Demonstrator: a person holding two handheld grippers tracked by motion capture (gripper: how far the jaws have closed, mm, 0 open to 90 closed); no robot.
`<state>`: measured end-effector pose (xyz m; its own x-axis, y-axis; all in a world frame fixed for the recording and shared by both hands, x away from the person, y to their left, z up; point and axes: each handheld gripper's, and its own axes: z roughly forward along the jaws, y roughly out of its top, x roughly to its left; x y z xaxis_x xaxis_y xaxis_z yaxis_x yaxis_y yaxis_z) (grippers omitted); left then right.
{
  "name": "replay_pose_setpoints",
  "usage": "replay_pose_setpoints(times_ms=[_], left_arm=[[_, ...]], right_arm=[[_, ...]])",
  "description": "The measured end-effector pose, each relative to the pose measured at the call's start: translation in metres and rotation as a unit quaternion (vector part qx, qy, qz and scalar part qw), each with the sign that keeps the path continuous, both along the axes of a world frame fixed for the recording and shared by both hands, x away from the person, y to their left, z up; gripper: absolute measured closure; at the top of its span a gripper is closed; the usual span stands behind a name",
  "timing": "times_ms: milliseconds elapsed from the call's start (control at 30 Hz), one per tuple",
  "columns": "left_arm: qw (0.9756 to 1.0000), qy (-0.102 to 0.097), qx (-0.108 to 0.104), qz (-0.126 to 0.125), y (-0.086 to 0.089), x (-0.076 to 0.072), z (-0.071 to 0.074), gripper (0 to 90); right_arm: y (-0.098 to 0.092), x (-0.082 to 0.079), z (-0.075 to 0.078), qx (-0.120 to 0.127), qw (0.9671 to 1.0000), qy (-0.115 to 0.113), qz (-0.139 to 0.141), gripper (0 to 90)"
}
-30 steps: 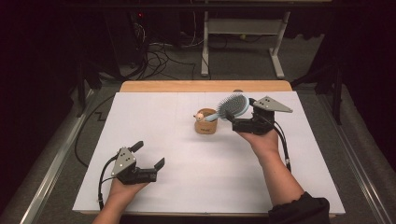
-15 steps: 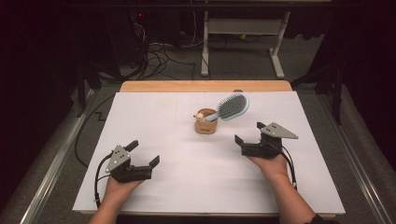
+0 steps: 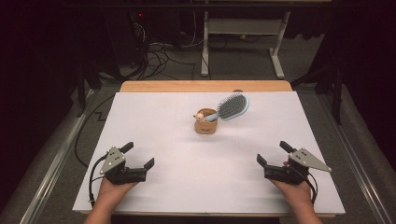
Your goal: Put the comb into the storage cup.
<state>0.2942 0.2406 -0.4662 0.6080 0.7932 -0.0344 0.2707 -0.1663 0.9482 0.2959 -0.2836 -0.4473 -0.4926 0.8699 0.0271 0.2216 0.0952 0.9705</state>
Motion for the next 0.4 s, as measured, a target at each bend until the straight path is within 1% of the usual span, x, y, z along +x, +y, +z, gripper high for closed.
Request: replay_pose_setpoints(times_ms=[67,100,133,167,233,400], left_arm=[[1.0000,0.003,-0.002,0.001,0.0014,-0.0002,-0.0011,0.0],[1.0000,0.003,-0.004,0.002,0.0011,0.0001,-0.0011,0.0],[1.0000,0.003,-0.008,0.003,0.0006,0.0003,-0.0011,0.0],[0.9999,0.003,-0.011,0.002,-0.0003,0.0005,-0.0011,0.0],[1.0000,0.001,-0.007,0.001,-0.0018,0.0004,-0.0012,0.0],[0.9999,-0.001,-0.011,0.002,-0.0028,-0.0004,-0.0004,0.0]], right_arm=[[-0.0060,-0.0067,0.0009,0.003,1.0000,-0.008,-0.003,0.0],[-0.0071,-0.0075,0.0018,0.012,0.9999,-0.010,-0.003,0.0],[-0.0070,-0.0070,0.0030,0.014,0.9998,-0.014,-0.003,0.0],[-0.0061,-0.0061,0.0040,0.013,0.9997,-0.019,-0.002,0.0],[-0.0042,-0.0045,0.0048,0.006,0.9997,-0.026,-0.001,0.0],[-0.0062,-0.0061,0.0026,0.010,0.9997,-0.022,0.004,0.0]])
